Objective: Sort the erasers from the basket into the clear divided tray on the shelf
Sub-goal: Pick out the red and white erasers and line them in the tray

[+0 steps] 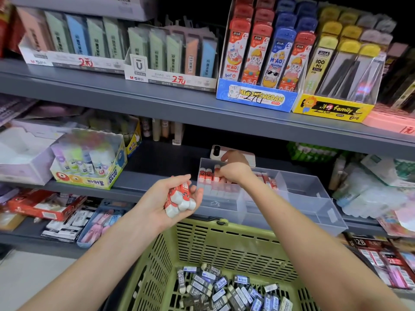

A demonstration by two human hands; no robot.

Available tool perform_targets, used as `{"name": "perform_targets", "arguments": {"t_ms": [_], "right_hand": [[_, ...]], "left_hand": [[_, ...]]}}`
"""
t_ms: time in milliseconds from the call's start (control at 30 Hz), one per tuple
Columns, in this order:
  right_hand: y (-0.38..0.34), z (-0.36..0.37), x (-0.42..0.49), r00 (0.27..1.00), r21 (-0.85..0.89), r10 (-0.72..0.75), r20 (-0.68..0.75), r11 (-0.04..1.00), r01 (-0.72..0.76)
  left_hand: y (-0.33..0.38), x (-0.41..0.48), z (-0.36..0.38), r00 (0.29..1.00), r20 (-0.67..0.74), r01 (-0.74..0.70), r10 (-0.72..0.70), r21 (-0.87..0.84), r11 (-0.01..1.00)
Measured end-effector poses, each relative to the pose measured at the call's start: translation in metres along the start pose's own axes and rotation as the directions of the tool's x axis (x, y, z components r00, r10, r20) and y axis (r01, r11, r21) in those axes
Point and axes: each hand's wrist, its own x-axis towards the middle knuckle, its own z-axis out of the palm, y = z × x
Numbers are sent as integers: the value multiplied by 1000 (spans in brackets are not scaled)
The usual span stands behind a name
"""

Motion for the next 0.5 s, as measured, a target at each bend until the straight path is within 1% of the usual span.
{"name": "perform_targets", "arguments": {"t_ms": [100,267,333,367,400,433,467,500], "right_hand": [[2,4,1,1000,-47,-21,-15,999,20],[6,9,1,998,-111,-59,-26,992,56],[6,8,-4,995,-176,-93,-20,980,88],[5,6,-10,990,-210,-128,-57,971,114],[4,4,-17,977,-194,-176,-117,969,151],[2,1,-28,963,-105,-213,-167,975,197],[0,-1,-40,954,70,-239,-183,964,255],[-3,-2,-56,950,266,-267,-163,915,303]], "left_hand": [[0,0,0,1000,7,-25,25,-29,999],[-3,0,0,999,34,-41,42,-11,999],[-4,1,0,998,42,-55,56,-15,998],[-4,2,0,997,42,-64,65,-23,998],[-5,2,0,996,43,-73,74,-32,997],[-6,3,0,996,44,-81,83,-42,996],[-6,4,0,995,48,-88,91,-54,995],[-6,6,-1,993,56,-97,100,-67,993]]}}
